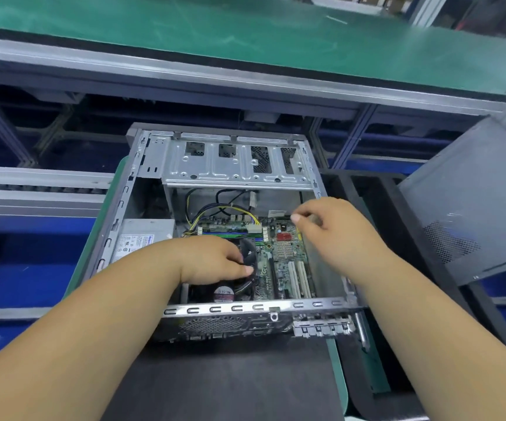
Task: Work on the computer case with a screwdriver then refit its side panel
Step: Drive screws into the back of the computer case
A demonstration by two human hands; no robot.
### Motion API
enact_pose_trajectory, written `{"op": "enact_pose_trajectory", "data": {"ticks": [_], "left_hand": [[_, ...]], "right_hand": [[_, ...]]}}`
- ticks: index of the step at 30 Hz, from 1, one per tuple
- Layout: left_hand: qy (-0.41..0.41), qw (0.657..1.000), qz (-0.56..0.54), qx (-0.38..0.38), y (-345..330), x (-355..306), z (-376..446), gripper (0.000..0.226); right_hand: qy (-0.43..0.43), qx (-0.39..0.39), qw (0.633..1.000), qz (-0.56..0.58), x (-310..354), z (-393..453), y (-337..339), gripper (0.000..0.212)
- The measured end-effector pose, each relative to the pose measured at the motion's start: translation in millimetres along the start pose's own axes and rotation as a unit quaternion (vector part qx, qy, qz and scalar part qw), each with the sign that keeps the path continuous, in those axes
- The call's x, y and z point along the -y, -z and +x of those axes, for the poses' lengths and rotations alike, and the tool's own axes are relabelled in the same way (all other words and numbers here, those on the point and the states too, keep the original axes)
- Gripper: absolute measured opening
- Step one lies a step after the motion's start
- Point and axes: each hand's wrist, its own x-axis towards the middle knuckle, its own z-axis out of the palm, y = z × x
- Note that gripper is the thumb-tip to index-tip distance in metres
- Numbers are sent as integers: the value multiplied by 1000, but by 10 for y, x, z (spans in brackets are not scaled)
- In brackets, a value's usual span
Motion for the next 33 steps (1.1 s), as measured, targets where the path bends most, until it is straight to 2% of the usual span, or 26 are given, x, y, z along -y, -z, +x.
{"op": "enact_pose_trajectory", "data": {"ticks": [3, 9, 13, 18, 23, 27, 28, 33], "left_hand": [[-8, 999, 7, -33, -16, 2, -25, 40], [-13, 997, 18, -71, -27, 0, -35, 34], [-26, 986, -5, -163, -16, -1, -46, 24], [-33, 948, -97, -302, -51, -95, -136, 15], [-50, 922, -143, -357, -223, -382, -213, 10], [-68, 921, -154, -352, -386, -652, -191, 10], [-71, 922, -150, -349, -420, -724, -182, 13], [-76, 923, -124, -355, -583, -1144, -150, 29]], "right_hand": [[-42, -43, 998, 22, -167, -130, 129, 24], [-167, -91, 981, 44, -652, -452, 180, 21], [-222, -77, 971, 33, -920, -608, 82, 18], [-258, -75, 963, 32, -1172, -773, 60, 16], [-286, -64, 956, -14, -1463, -863, 140, 14], [-317, -32, 948, -29, -1781, -902, 73, 4], [-322, -26, 946, -32, -1863, -922, 39, 6], [-329, 11, 943, -54, -2169, -1023, -181, 43]]}}
